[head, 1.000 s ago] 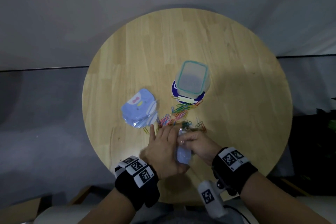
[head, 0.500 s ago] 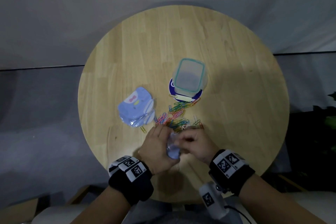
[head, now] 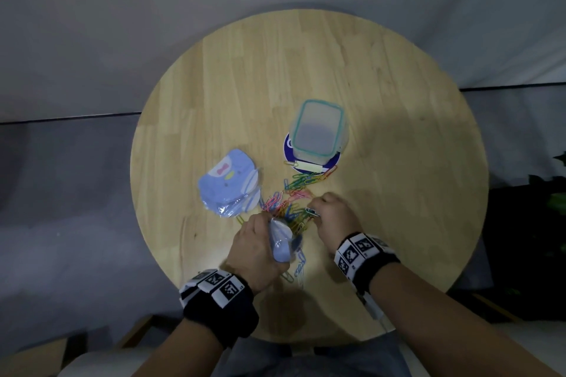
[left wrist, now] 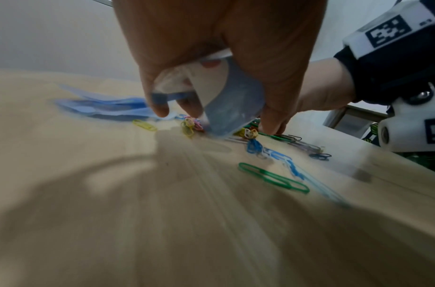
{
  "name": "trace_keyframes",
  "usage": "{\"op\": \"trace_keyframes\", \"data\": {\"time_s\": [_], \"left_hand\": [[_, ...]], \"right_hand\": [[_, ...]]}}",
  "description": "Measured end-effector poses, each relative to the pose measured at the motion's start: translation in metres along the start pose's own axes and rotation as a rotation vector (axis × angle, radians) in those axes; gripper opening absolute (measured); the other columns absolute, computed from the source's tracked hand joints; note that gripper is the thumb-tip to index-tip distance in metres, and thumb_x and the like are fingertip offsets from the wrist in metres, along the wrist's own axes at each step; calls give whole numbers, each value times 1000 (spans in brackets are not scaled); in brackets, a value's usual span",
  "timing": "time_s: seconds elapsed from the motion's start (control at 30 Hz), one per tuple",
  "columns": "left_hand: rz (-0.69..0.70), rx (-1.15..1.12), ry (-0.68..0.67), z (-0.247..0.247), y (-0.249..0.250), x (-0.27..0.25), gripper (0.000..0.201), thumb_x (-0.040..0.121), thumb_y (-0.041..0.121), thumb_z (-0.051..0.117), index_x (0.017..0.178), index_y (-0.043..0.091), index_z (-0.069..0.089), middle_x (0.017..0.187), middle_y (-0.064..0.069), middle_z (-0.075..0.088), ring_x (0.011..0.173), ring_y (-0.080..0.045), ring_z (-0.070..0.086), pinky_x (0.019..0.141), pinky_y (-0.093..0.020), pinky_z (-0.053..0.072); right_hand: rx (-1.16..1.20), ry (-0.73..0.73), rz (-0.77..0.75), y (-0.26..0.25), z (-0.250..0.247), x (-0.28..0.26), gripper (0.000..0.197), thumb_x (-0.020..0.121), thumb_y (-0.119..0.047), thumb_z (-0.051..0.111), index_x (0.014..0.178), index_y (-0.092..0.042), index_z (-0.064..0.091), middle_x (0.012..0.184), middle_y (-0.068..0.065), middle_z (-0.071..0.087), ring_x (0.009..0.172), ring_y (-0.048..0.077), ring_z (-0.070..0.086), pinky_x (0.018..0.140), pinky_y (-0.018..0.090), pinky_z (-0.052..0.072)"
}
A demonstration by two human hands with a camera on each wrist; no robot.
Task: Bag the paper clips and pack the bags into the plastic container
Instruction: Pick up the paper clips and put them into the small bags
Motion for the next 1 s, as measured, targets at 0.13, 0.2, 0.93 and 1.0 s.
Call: {"op": "trace_keyframes", "data": {"time_s": [0.13, 0.2, 0.93, 1.0], "left_hand": [[36, 104, 1, 1, 11, 9, 75, 51, 43, 81, 111, 10, 49, 90, -5, 58, 81, -31, 59, 71, -35, 48], [81, 131, 35, -3, 22, 14, 73, 51, 43, 78, 108, 11, 45, 87, -6, 57, 76, -31, 59, 68, -35, 47], [73, 101, 78, -4, 47, 15, 82, 52, 47, 74, 120, 9, 46, 96, -6, 54, 88, -31, 56, 79, -39, 46], [63, 61, 109, -8, 46, 16, 82, 52, 45, 75, 120, 9, 45, 96, -7, 55, 88, -31, 57, 78, -40, 47]], "right_hand": [[202, 61, 79, 9, -19, -3, 30, 80, -5, 62, 107, -14, 68, 107, 10, 68, 100, 26, 62, 90, 29, 48], [293, 73, 89, 7, -30, -9, 26, 77, -6, 69, 102, -13, 71, 102, 10, 71, 95, 24, 64, 87, 25, 47], [760, -425, 419, -3, -31, -20, 31, 69, 3, 76, 97, 11, 65, 72, 19, 60, 52, 23, 51, 46, 24, 48], [743, -449, 419, -4, -27, -24, 28, 72, 3, 74, 98, 11, 66, 68, 16, 60, 51, 21, 52, 42, 20, 47]]}}
Point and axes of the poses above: each hand's wrist, its own x-axis towards the middle knuckle, its own z-axis out of the palm, y = z × x, the point moved 9 cm from there along x, towards the middle knuckle
